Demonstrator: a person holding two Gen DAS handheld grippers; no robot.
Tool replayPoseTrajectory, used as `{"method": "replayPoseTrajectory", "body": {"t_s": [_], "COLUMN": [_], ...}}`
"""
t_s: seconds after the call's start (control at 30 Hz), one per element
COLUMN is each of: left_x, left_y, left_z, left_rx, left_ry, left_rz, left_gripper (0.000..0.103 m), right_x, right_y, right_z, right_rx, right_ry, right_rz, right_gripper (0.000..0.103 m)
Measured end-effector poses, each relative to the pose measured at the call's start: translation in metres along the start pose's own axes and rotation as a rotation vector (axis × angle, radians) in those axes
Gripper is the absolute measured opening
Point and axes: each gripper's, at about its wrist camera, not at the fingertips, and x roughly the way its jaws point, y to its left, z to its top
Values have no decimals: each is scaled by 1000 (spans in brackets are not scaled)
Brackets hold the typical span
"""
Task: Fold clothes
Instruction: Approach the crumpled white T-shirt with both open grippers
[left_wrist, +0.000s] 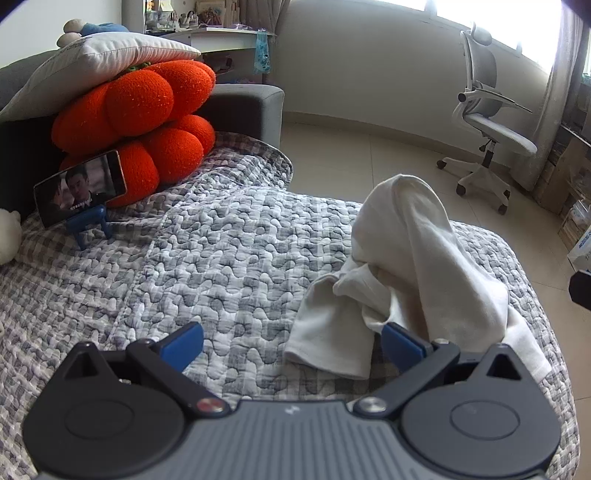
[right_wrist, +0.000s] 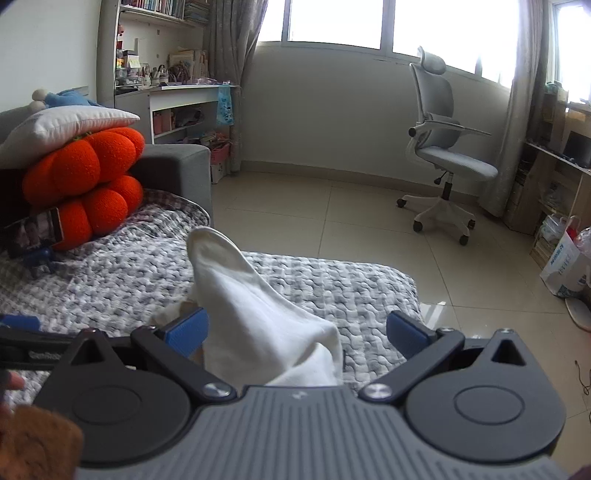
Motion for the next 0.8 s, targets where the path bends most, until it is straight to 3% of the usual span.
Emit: {"method": "replayPoseTrajectory", "body": {"t_s": [0.2,0.3,0.43,0.67,0.8], "left_x": [0,8,25,55,65], "left_y": [5,7,10,6,6], "left_z": [31,35,24,8,7], "left_rx": [-37,-44,-71,-29,-29], "left_ry": [-30,-31,-19,26,33], "left_rz": [48,48,70,78,57], "left_gripper": [103,103,103,103,103], "right_x": [3,3,20,68,67], "right_y": [22,35,41,35,31], "right_z": [36,40,26,-5,-5], "right_rx": [109,94,42,1,19], "right_ry": [-14,-30,-29,54,1], "right_rz": [15,29,-23,-111,-125], "right_gripper": [103,103,103,103,103]}}
